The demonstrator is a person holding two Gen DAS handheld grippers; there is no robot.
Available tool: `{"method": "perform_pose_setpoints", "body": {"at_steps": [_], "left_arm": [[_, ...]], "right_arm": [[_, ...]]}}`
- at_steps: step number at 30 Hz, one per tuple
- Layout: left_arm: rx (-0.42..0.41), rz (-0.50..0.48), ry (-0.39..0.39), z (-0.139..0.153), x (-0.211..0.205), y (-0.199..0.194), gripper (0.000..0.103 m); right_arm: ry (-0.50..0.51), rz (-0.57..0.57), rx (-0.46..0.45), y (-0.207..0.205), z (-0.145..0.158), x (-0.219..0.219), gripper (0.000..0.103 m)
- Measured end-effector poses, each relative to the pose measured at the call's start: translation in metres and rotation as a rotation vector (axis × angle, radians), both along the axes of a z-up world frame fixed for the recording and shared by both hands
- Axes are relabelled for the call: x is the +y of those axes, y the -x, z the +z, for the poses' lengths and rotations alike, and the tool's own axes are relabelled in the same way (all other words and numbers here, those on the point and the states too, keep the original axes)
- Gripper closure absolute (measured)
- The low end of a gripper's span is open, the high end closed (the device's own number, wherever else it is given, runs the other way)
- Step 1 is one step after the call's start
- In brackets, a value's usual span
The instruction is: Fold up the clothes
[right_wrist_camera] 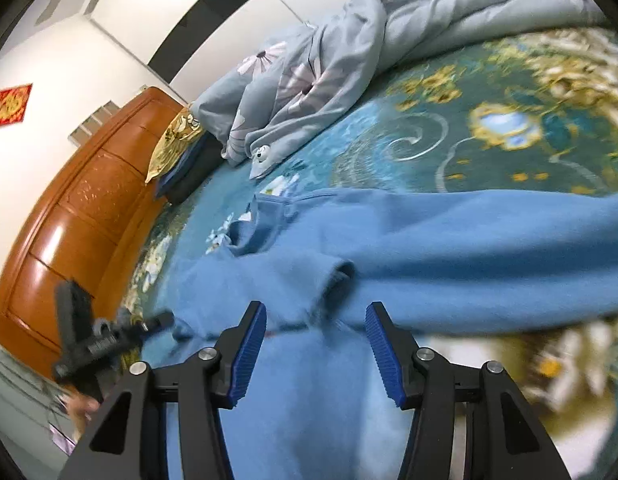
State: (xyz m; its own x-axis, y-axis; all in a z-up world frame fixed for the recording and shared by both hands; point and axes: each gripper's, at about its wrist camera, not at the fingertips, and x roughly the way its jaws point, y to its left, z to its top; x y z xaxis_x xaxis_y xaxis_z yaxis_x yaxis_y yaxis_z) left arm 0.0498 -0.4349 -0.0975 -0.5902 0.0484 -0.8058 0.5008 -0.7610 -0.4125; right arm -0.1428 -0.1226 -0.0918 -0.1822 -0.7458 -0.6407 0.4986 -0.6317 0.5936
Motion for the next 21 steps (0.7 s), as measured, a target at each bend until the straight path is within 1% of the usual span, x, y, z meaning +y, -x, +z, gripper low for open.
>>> {"method": "perform_pose_setpoints", "body": {"at_steps": [3, 4, 5, 6, 7, 8, 10, 12, 13, 15, 16, 17, 18, 20, 21], "left_arm": [[0.008, -0.003, -0.042, -0.012, -0.004, -0.007, 0.055], [0.013, -0.004, -0.042, -0.014, -0.005, -0.009, 0.055], [0.015, -0.007, -0.039, -0.014, -0.005, -0.009, 0.055], [0.017, -0.008, -0.038, -0.014, -0.005, -0.009, 0.055], [0.017, -0.008, -0.04, -0.014, -0.005, -0.01, 0.055], [0.017, -0.008, -0.043, -0.014, -0.005, -0.011, 0.055], [0.022, -0.008, -0.051, -0.013, -0.005, -0.011, 0.055], [0.027, -0.006, -0.06, -0.013, -0.006, -0.013, 0.055], [0.029, -0.007, -0.063, -0.013, -0.007, -0.013, 0.055], [0.033, -0.01, -0.065, -0.013, -0.007, -0.012, 0.055], [0.033, -0.013, -0.061, -0.013, -0.006, -0.012, 0.055], [0.033, -0.016, -0.055, -0.013, -0.005, -0.013, 0.055], [0.032, -0.017, -0.049, -0.013, -0.004, -0.013, 0.055], [0.026, -0.019, -0.038, -0.013, -0.001, -0.012, 0.055], [0.023, -0.022, -0.033, -0.013, -0.001, -0.011, 0.055]], "right_arm": [[-0.002, -0.025, -0.047, 0.008, -0.006, -0.014, 0.048], [-0.009, -0.038, -0.055, 0.01, -0.007, -0.016, 0.05], [-0.017, -0.051, -0.063, 0.012, -0.008, -0.019, 0.06], [-0.027, -0.062, -0.064, 0.013, -0.008, -0.021, 0.077], [-0.043, -0.069, -0.056, 0.016, -0.006, -0.024, 0.085], [-0.061, -0.072, -0.05, 0.019, -0.003, -0.027, 0.099], [-0.086, -0.06, -0.024, 0.022, 0.008, -0.037, 0.1], [-0.079, -0.019, 0.048, 0.02, 0.028, -0.049, 0.1], [-0.065, 0.014, 0.105, 0.015, 0.041, -0.053, 0.1], [-0.006, 0.111, 0.277, -0.005, 0.073, -0.058, 0.1], [0.007, 0.154, 0.359, -0.015, 0.084, -0.059, 0.1], [-0.01, 0.179, 0.414, -0.023, 0.086, -0.059, 0.1], [-0.062, 0.175, 0.415, -0.022, 0.077, -0.058, 0.1], [-0.211, 0.128, 0.348, -0.007, 0.043, -0.054, 0.1], [-0.252, 0.102, 0.296, 0.002, 0.026, -0.049, 0.1]]}}
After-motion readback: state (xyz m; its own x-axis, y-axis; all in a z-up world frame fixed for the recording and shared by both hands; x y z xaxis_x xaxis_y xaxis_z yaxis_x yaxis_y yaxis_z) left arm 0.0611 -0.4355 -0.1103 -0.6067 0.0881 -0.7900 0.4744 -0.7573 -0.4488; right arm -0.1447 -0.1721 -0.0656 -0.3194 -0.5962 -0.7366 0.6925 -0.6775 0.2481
